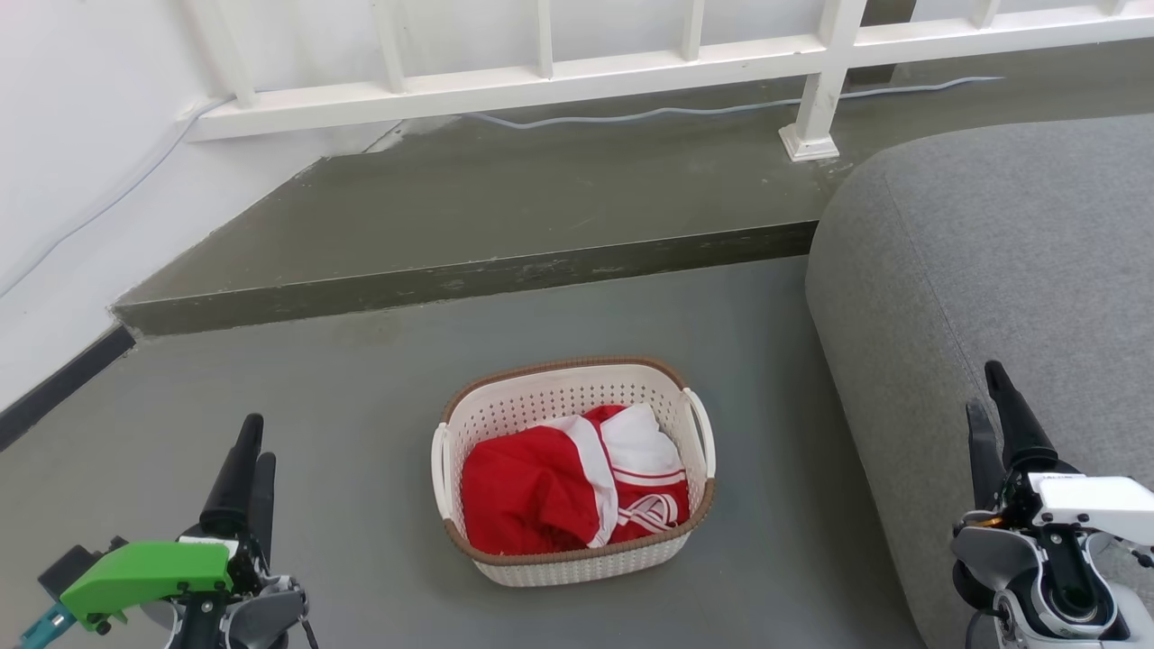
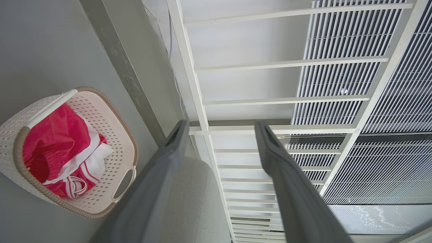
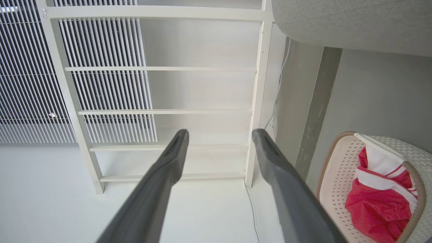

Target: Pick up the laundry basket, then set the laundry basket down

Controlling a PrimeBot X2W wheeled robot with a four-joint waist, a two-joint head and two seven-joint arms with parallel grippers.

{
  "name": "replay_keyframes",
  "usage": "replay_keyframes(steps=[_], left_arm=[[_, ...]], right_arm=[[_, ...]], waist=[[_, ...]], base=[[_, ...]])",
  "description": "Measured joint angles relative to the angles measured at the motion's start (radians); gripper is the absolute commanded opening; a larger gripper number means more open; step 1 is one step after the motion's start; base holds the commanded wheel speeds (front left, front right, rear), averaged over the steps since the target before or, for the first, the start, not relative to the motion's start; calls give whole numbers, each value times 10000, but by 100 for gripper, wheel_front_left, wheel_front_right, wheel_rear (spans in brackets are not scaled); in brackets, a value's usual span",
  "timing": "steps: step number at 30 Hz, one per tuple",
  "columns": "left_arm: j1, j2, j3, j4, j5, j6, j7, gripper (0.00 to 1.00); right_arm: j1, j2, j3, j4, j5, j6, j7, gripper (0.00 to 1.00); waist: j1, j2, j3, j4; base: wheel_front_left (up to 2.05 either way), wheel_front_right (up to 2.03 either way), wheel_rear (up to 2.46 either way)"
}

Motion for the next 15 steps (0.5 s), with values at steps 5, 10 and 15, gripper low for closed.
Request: replay_keyframes(steps=[5, 10, 15], left_arm=[[-77, 15, -82, -117, 472, 0, -174, 100], [-128, 102, -263, -305, 911, 0, -445, 100], [-201, 355, -491, -414, 1592, 0, -744, 100]], right_arm=[[-31, -123, 153, -52, -493, 0, -176, 100], [-87, -299, 384, -90, -1099, 0, -339, 100], [-230, -474, 616, -107, -1802, 2, -477, 100]], waist=[[0, 0, 14, 12], [0, 0, 28, 19], [-1, 0, 45, 21]], base=[[0, 0, 0], [0, 0, 0], [0, 0, 0]])
